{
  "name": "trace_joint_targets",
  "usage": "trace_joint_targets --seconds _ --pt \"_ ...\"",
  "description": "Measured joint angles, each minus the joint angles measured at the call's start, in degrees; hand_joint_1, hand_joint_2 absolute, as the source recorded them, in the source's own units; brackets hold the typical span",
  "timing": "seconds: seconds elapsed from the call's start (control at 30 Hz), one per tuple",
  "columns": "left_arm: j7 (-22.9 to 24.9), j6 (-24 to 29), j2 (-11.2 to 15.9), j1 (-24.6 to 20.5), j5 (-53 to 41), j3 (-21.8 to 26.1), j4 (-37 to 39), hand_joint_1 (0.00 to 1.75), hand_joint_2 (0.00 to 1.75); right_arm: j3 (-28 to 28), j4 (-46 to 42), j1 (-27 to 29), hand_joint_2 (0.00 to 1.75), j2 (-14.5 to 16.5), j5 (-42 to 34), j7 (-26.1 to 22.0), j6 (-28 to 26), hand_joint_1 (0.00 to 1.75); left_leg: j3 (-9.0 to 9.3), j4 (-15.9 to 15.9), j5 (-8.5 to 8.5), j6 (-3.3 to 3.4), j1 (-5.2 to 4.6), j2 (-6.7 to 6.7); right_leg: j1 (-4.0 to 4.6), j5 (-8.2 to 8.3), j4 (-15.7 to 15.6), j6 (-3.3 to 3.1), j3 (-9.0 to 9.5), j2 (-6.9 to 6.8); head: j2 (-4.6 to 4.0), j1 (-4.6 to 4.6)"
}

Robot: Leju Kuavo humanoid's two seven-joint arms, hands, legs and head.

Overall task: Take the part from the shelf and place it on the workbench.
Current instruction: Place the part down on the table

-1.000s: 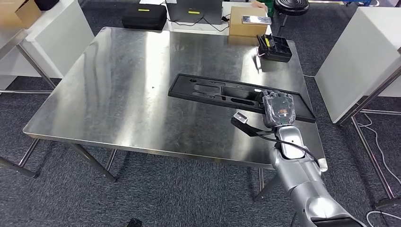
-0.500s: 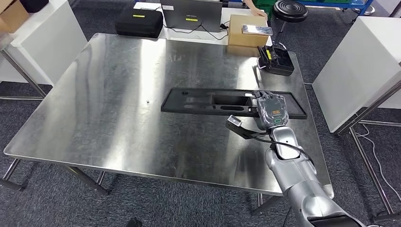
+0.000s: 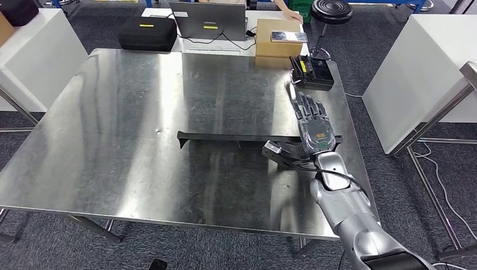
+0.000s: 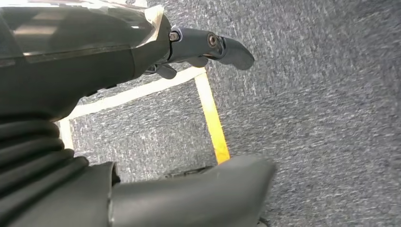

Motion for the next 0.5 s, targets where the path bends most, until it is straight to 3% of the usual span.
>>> trace_joint_targets --seconds 0.4,0.5 --pt "1.7 -3.0 0.1 0.0 -0.1 0.0 0.0 0.00 0.00 0.8 0.4 0.0 0.00 0.0 0.0 0.9 0.1 0.00 -0.19 0.0 0.02 -0.03 -0.21 -0.01 0.10 0.00 0.0 0.02 -0.02 0.00 0.00 0.01" --pt "1.8 -3.3 0.2 0.0 0.0 0.0 0.0 0.00 0.00 0.8 0.5 0.0 0.00 0.1 -0.1 0.9 0.2 0.00 -0.23 0.2 -0.09 0.13 -0.34 -0.03 -0.30 0.02 0.0 0.12 -0.05 -0.02 0.00 0.01"
